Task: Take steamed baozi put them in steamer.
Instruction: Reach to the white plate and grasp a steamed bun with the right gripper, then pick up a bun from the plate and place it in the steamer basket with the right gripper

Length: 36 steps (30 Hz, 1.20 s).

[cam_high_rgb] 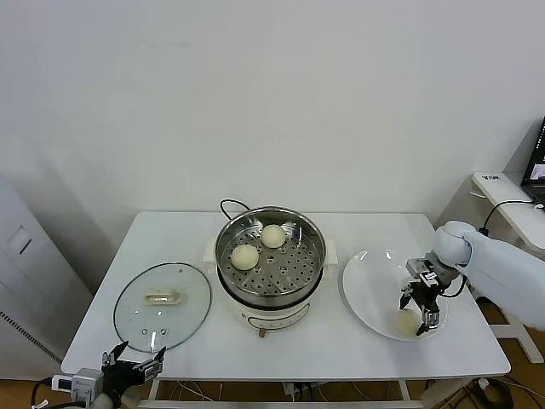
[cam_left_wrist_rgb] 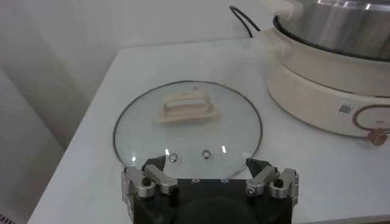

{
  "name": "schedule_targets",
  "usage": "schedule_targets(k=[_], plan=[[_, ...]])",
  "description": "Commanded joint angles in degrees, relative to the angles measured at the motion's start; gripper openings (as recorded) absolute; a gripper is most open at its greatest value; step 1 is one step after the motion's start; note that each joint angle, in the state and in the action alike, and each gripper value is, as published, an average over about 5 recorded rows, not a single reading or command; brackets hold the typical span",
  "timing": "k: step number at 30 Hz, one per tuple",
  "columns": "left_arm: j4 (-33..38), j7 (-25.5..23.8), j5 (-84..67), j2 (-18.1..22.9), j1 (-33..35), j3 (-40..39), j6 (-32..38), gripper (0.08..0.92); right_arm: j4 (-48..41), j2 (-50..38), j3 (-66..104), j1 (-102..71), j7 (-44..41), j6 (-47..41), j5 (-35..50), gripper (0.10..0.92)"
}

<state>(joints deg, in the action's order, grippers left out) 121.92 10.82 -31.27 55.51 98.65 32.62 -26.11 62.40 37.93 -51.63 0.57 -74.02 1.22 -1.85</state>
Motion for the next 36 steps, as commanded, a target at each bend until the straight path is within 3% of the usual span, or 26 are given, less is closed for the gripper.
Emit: schedule_targets(k=[1, 7, 16, 22, 30, 36], plan=[[0.0, 0.0, 0.0, 0.0, 0.0, 0.0, 0.0, 0.823, -1.3, 0.9, 1.4, -1.6, -0.1, 0.0, -1.0, 0.569], [0.1, 0.1, 0.0, 0.1, 0.0, -0.1, -0.2, 0.823, -0.3, 0.2, -0.1, 1.8, -0.6, -0.5, 0.9, 0.468], [0.0, 0.2, 0.0, -0.1, -0.5, -0.3, -0.4, 0.823, 0.4, 1.5, -6.9, 19.7, -1.4, 1.7, 7.9, 0.458], [-0.3, 0.2, -0.1, -0.4, -1.3, -0.7, -0.4, 0.823, -5.1, 10.5, -3.8, 27.9, -1.1, 10.0, 8.2, 0.458], [-0.4, 0.2, -0.1, -0.7, -1.8, -0.7, -0.4, 0.823, -15.8, 26.1, 4.3, 29.9, -1.3, 28.4, 6.9, 0.460], [-0.3, 0.3, -0.1, -0.5, -1.8, -0.8, -0.4, 0.823, -14.8, 33.8, 4.4, 28.5, -1.5, 39.7, 5.7, 0.466]])
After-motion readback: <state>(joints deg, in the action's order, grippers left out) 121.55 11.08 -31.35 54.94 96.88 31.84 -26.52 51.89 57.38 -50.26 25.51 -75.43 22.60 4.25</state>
